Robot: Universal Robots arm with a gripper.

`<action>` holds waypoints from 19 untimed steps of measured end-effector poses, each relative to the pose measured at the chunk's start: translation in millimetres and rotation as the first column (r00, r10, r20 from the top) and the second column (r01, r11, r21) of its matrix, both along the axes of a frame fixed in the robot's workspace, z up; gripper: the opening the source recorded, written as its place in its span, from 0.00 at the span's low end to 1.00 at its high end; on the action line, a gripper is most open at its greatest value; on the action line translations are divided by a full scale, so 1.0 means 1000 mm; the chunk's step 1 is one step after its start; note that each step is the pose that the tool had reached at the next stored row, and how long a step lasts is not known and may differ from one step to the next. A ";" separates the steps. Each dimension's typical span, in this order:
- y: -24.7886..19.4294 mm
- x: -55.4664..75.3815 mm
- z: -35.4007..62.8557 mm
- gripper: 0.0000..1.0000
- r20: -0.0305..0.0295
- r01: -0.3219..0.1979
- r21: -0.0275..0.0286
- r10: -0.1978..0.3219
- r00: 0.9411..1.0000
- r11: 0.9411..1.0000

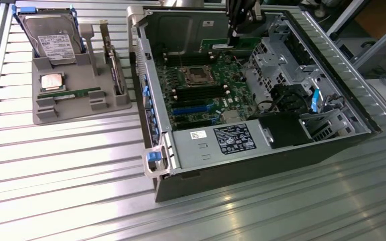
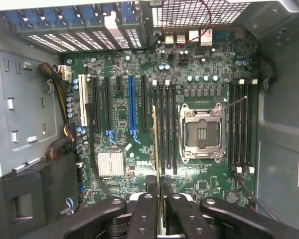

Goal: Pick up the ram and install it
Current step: 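Insert the ram into the slot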

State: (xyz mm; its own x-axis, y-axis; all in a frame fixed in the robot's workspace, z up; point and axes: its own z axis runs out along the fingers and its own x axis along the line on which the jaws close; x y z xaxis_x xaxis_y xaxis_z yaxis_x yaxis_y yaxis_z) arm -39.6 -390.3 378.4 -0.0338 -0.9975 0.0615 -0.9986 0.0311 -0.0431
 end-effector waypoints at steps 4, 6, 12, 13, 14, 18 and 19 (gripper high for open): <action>-0.0001 0.000 -0.0029 0.13 0.000 0.000 -0.001 0.000 1.000 1.000; -0.0001 0.000 -0.0040 0.13 0.000 0.000 -0.002 0.000 1.000 1.000; -0.0001 0.000 -0.0073 0.13 0.000 0.000 -0.003 0.000 1.000 1.000; -0.0001 0.000 -0.0079 0.13 0.000 0.000 -0.003 0.000 1.000 1.000; -0.0001 0.000 -0.0083 0.13 0.000 0.000 -0.003 0.000 1.000 1.000; -0.0002 0.000 -0.0106 0.13 0.000 0.000 -0.004 0.000 1.000 1.000; -0.0002 -0.001 -0.0115 0.13 0.000 0.000 -0.005 0.000 1.000 1.000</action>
State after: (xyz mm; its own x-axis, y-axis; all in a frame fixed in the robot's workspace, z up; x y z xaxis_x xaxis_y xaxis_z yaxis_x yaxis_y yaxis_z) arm -40.1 -390.5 366.8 -0.0339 -0.9972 0.0666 -0.9986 0.0310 -0.0432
